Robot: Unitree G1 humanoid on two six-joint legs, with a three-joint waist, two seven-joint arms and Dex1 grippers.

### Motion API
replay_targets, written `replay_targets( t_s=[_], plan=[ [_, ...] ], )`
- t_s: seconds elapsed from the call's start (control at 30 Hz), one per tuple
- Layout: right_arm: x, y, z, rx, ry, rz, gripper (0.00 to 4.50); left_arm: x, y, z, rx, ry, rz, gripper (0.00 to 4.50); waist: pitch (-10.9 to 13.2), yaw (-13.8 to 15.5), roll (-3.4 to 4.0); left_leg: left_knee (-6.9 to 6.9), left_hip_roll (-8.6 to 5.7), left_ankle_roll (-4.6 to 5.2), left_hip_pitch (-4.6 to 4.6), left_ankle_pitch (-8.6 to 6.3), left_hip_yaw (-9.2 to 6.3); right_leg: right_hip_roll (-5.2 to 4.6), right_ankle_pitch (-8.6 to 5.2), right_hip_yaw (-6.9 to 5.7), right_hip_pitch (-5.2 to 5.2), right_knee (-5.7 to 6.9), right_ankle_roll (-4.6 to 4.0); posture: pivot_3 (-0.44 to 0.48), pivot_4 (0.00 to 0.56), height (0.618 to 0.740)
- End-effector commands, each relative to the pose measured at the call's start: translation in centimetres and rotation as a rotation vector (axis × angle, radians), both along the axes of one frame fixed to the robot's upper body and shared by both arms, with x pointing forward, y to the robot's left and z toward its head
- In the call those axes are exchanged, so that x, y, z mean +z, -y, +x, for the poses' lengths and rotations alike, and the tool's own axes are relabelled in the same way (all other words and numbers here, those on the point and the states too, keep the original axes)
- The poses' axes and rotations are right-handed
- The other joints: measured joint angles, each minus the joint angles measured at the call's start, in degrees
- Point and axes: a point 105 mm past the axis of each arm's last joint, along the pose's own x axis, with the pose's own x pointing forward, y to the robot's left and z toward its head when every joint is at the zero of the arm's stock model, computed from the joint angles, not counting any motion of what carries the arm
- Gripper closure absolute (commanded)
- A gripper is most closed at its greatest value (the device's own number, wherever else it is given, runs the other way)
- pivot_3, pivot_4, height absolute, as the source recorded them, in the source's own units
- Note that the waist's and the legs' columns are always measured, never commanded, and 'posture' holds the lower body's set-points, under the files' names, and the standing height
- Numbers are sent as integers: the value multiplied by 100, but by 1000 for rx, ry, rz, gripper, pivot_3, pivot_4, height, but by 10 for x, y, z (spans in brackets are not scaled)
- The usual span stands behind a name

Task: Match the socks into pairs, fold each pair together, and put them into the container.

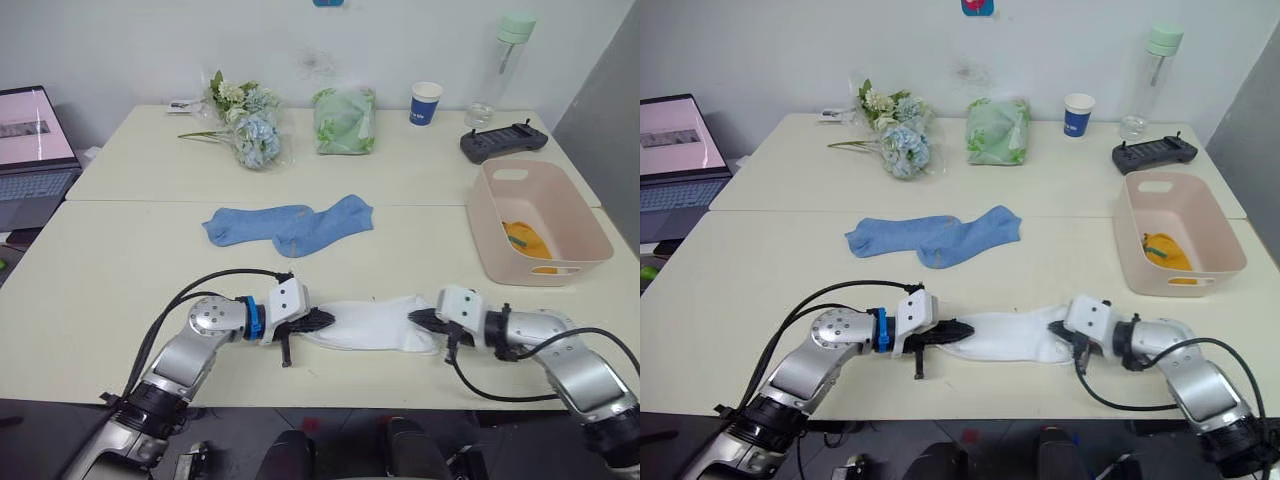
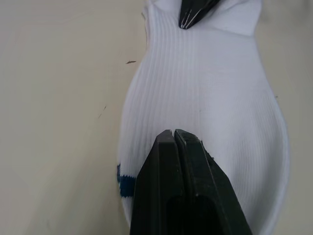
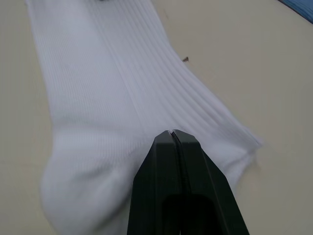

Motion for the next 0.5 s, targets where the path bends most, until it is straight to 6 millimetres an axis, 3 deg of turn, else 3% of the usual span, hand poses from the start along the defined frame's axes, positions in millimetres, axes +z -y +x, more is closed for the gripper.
replay_targets(
  t_s=[0.03,0.23,0.37,0.5],
  plan=[
    [9,7,-3,-4,10,14,4500,14,-7,-2,6,17,-36,4480,0,0,0,0,0,10,1,-5,0,0,0,0,0,1,0,0,150,740],
    [42,-20,-13,103,29,226,4500,35,4,-18,-70,55,-87,4480,1,-4,0,0,3,13,-2,-7,-2,0,0,0,-4,2,0,0,150,740],
    [27,-30,-19,125,-49,208,4500,24,7,-21,-63,11,-52,4480,1,-6,0,0,2,13,1,-7,-3,1,0,-1,-1,3,0,0,150,740],
    [2,-15,-25,101,-93,95,4500,2,-2,-21,-52,2,55,4480,1,-5,0,-2,0,13,0,-7,-2,2,0,-1,-2,2,0,0,150,740]
  ],
)
